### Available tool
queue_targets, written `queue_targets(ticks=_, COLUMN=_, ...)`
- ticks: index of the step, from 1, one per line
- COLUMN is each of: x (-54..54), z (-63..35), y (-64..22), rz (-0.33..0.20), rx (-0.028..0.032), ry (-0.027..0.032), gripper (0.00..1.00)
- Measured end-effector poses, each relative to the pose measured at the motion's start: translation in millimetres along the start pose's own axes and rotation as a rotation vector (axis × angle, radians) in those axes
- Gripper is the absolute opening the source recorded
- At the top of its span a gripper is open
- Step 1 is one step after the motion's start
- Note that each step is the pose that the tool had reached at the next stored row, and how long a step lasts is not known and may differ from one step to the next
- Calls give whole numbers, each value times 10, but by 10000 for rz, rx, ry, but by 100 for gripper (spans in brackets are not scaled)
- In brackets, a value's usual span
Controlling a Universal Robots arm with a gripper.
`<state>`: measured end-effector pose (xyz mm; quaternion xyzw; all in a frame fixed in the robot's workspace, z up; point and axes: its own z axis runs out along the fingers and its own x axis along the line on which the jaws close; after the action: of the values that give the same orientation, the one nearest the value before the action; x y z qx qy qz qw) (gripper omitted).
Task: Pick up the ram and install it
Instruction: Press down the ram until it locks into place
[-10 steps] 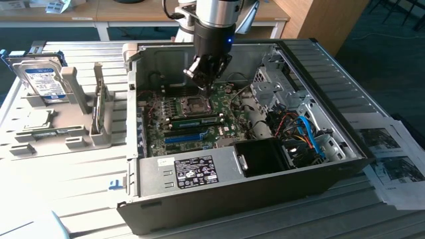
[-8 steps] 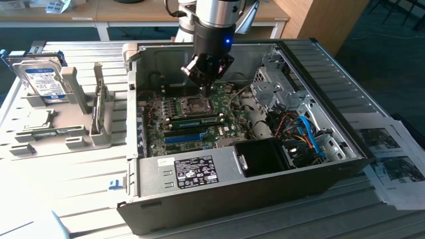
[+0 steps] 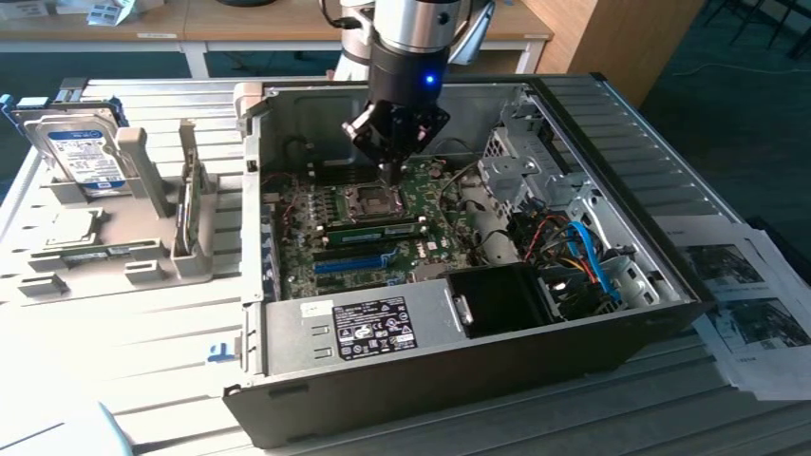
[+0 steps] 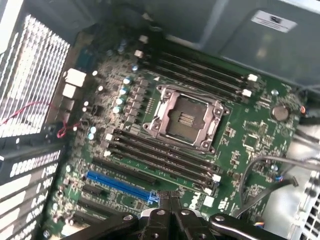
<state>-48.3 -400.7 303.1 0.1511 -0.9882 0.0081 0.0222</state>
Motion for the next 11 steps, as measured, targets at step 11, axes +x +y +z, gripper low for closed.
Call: queue_targets(ticks=11, x=0, z=0, y=0, rz=1944, rx=-89, ry=18, gripper=10)
